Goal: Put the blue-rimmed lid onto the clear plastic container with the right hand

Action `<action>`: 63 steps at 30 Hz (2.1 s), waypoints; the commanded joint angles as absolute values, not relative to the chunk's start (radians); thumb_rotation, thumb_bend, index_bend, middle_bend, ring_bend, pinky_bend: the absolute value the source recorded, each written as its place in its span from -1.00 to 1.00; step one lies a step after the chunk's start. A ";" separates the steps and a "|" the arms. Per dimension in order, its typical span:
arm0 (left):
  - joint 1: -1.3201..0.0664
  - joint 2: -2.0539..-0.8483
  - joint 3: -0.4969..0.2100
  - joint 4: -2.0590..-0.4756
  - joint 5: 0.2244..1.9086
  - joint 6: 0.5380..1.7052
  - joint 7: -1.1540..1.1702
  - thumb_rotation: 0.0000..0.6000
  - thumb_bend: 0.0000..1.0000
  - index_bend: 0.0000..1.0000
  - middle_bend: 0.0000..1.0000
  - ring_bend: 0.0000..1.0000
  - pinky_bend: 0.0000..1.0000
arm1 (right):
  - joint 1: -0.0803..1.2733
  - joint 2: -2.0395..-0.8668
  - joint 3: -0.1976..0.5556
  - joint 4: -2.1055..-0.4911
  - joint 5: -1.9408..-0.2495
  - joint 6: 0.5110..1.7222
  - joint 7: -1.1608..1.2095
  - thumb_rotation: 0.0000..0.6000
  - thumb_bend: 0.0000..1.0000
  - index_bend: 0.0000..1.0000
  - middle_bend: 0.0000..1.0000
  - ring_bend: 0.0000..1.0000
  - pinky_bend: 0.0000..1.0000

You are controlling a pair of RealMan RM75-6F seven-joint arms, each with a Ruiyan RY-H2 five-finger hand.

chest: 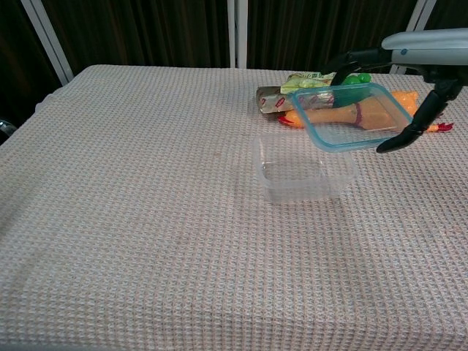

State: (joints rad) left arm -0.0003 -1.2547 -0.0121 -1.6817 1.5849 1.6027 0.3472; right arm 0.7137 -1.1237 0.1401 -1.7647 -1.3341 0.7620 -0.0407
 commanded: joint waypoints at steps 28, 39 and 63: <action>-0.008 -1.280 -0.017 -1.572 1.559 1.584 0.228 1.00 -0.92 -0.88 -0.95 -1.00 -1.00 | 0.901 -1.385 0.086 -1.740 -0.814 0.836 -0.430 1.00 -0.83 -0.97 -0.50 -1.00 -1.00; -0.012 -1.282 -0.019 -1.581 1.555 1.579 0.242 1.00 -0.92 -0.88 -0.95 -1.00 -1.00 | 0.893 -1.386 0.082 -1.702 -0.845 0.813 -0.379 1.00 -0.83 -0.99 -0.51 -1.00 -1.00; -0.015 -1.275 -0.020 -1.606 1.544 1.572 0.272 1.00 -0.92 -0.88 -0.95 -1.00 -1.00 | 0.904 -1.403 0.084 -1.647 -0.888 0.773 -0.331 1.00 -0.92 -1.00 -0.68 -1.00 -1.00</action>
State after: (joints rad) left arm -0.0147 -1.2753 -0.0205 -1.6057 1.5439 1.5718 0.2721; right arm 0.9043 -1.4027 0.0841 -1.6471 -0.8869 0.7723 -0.3315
